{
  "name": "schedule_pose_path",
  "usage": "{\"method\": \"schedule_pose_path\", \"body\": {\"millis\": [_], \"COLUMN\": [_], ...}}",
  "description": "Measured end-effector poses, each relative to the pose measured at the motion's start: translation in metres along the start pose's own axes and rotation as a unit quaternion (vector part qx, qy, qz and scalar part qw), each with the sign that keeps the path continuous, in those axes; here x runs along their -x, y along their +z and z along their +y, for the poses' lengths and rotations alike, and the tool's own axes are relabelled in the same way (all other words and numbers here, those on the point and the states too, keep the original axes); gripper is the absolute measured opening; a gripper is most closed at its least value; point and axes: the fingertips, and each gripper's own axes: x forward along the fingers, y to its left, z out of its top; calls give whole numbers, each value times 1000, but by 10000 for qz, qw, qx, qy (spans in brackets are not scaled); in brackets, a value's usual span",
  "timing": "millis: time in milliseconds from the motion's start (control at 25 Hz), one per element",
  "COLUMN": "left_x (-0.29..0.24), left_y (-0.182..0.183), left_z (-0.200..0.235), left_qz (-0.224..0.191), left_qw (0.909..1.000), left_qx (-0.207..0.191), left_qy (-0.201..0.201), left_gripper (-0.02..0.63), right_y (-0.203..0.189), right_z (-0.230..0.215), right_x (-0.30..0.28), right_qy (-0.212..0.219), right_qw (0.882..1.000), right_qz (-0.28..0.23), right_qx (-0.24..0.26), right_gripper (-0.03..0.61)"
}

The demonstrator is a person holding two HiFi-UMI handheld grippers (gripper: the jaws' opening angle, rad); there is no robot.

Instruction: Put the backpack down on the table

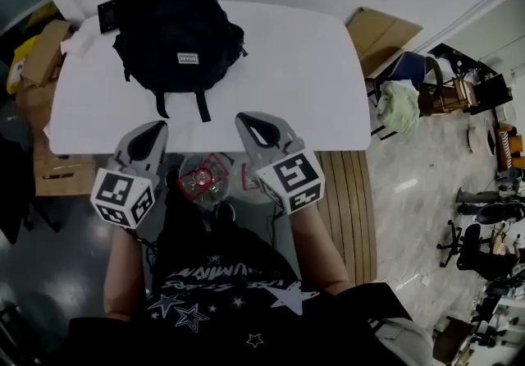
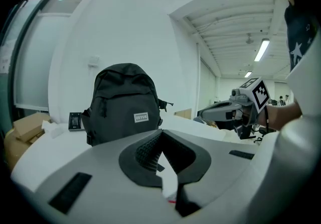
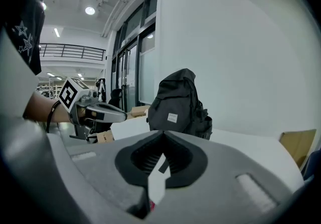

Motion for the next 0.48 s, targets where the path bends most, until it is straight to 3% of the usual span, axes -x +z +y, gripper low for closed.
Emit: {"method": "schedule_pose_path", "body": {"millis": [480], "left_x": [24], "left_y": [-56], "left_z": [-25], "left_qz": [372], "left_qw": [9985], "left_qx": [345], "left_qy": [-188], "left_gripper": [6], "right_y": [-45], "right_z": [32], "right_x": [4], "right_qy": [211], "right_qw": [9991], "right_qz": [354], "right_qx": [-130], "right_gripper": [-1]}}
